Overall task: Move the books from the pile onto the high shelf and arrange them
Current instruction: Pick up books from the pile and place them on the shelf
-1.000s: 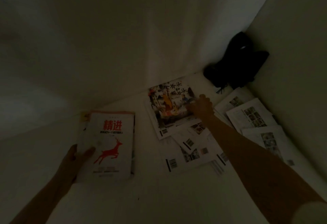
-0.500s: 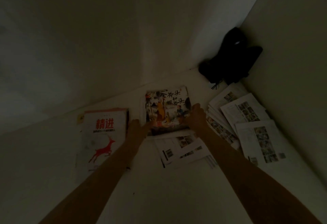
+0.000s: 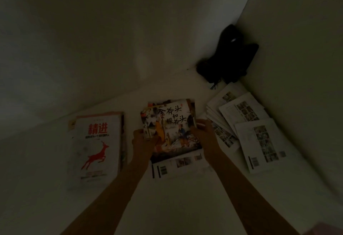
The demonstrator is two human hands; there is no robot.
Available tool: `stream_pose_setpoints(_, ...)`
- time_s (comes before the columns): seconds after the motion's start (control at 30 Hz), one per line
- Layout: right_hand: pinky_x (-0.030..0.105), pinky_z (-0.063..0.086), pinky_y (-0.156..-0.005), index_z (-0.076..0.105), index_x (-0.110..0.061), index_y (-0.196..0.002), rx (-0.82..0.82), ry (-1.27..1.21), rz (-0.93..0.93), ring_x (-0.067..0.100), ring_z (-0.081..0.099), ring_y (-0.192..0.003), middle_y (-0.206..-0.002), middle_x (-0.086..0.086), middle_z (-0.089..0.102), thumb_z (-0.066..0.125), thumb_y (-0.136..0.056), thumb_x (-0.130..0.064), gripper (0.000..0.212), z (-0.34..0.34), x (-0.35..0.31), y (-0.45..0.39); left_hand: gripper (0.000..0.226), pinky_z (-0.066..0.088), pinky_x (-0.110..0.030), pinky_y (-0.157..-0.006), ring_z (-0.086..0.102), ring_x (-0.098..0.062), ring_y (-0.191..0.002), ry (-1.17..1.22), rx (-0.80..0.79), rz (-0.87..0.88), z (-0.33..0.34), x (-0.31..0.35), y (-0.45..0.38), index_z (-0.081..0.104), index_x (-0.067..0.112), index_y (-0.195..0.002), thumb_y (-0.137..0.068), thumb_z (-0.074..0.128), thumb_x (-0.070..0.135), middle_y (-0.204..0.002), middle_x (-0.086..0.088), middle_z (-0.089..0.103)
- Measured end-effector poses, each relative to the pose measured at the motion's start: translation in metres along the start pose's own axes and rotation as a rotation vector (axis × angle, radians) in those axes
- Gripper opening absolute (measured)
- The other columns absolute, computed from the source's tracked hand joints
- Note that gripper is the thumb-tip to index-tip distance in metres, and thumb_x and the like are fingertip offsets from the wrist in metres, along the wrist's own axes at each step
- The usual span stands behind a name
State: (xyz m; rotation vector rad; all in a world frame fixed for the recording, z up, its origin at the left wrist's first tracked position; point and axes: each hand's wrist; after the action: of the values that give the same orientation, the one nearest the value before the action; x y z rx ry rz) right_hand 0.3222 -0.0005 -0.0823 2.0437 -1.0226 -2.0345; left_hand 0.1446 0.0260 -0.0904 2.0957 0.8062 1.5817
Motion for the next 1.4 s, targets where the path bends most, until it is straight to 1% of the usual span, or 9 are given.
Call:
stream_pose_setpoints(0.17,0.03,0.047,-0.084,0.052,-0.011,-0.116,0.021,0.016,0.038,0.023,0.053,-0.108,-0.114,0.005,0.057,0.063,-0.088,-0.016,0.03,-0.006,0.007,0.008,0.04,0.051,-0.044,-0.087,0.057,-0.035,-0.11,0.155,-0.089,0.028,-0.004,-0.001,0.018,0.044,0.008,-0.124,-0.087,0.058,0.001,-0.126,-0.018,0.053)
stream_pose_setpoints(0.3,0.038,0.021,-0.112,0.034,-0.011,-0.141,0.158,0.553,-0.324,0.025,0.022,-0.138,-0.149,0.011,0.024,0.069,-0.08,-0.04,0.076,-0.015,0.0,0.006,0.034,0.052,-0.017,-0.06,0.065,0.0,-0.064,0.116,-0.293,0.238,-0.025,0.021,0.029,0.045,0.02,-0.108,-0.089,0.052,-0.007,-0.087,-0.003,0.059)
stream_pose_setpoints(0.47,0.036,0.034,-0.109,0.029,-0.021,-0.144,-0.438,0.486,-0.275,0.014,0.035,-0.132,-0.145,-0.004,0.036,0.07,-0.083,-0.022,0.074,-0.041,-0.06,0.01,0.036,0.048,-0.021,-0.078,0.059,0.01,-0.082,-0.403,-0.585,0.644,-0.046,0.059,0.024,0.052,0.025,-0.114,-0.088,0.057,0.001,-0.104,-0.001,0.059)
stream_pose_setpoints(0.67,0.027,0.053,-0.083,0.063,-0.02,-0.105,-0.381,0.115,-0.268,0.009,0.066,-0.095,-0.098,-0.007,0.071,0.058,-0.086,0.004,0.031,-0.049,-0.055,0.034,0.071,0.039,-0.033,-0.1,0.046,-0.017,-0.113,-0.338,-0.134,1.004,-0.044,0.072,0.036,0.043,0.01,-0.134,-0.076,0.068,0.042,-0.118,0.0,0.05)
stream_pose_setpoints(0.73,0.025,0.054,-0.077,0.064,-0.015,-0.099,-0.34,0.037,-0.263,0.009,0.068,-0.091,-0.091,-0.008,0.073,0.054,-0.087,0.008,0.028,-0.05,-0.048,0.038,0.088,0.035,-0.034,-0.108,0.036,-0.022,-0.128,-0.18,-0.063,0.871,-0.046,0.056,0.027,0.029,0.008,-0.14,-0.07,0.078,0.031,-0.135,-0.008,0.037)
stream_pose_setpoints(0.87,0.035,0.052,-0.092,0.054,-0.011,-0.118,-0.414,0.044,-0.233,0.017,0.06,-0.111,-0.116,0.006,0.062,0.06,-0.086,0.002,0.035,-0.044,-0.031,0.045,0.059,0.05,-0.015,-0.081,0.05,-0.017,-0.117,0.158,-0.457,0.482,-0.038,0.025,0.028,0.04,0.022,-0.125,-0.078,0.07,0.003,-0.128,0.004,0.046)
stream_pose_setpoints(1.07,0.038,0.051,-0.087,0.068,-0.034,-0.09,-0.233,0.086,-0.264,0.018,0.061,-0.09,-0.092,0.002,0.062,0.067,-0.08,-0.015,0.022,-0.021,-0.002,0.055,0.032,0.045,-0.034,-0.09,0.051,-0.01,-0.097,-0.19,-0.15,0.663,-0.014,0.003,0.011,0.055,0.017,-0.111,-0.087,0.058,-0.002,-0.113,-0.018,0.052)
stream_pose_setpoints(1.17,0.027,0.052,-0.078,0.069,-0.016,-0.1,-0.06,0.035,-0.23,-0.004,0.063,-0.078,-0.087,-0.01,0.063,0.064,-0.085,-0.002,0.021,-0.025,-0.009,0.055,0.039,0.036,-0.011,-0.078,0.045,-0.016,-0.102,-0.195,-0.047,0.589,-0.011,0.01,0.009,0.046,0.0,-0.122,-0.087,0.061,0.004,-0.117,-0.007,0.047)
stream_pose_setpoints(1.4,0.035,0.049,-0.086,0.056,-0.011,-0.118,0.223,-0.156,-0.08,0.023,0.06,-0.103,-0.114,0.007,0.062,0.068,-0.082,-0.006,0.039,-0.097,-0.023,0.045,0.041,0.025,-0.012,-0.094,0.039,-0.024,-0.125,-0.555,-0.438,0.593,0.01,0.001,0.007,0.045,0.002,-0.128,-0.088,0.056,0.0,-0.128,-0.011,0.044)
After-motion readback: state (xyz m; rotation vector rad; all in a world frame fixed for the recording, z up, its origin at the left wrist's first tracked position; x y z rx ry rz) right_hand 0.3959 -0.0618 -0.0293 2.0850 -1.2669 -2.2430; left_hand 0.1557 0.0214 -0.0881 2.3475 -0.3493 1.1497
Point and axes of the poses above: each hand's wrist, its own y-axis away from the middle knuckle, its own z-axis out of the palm, x = y × z
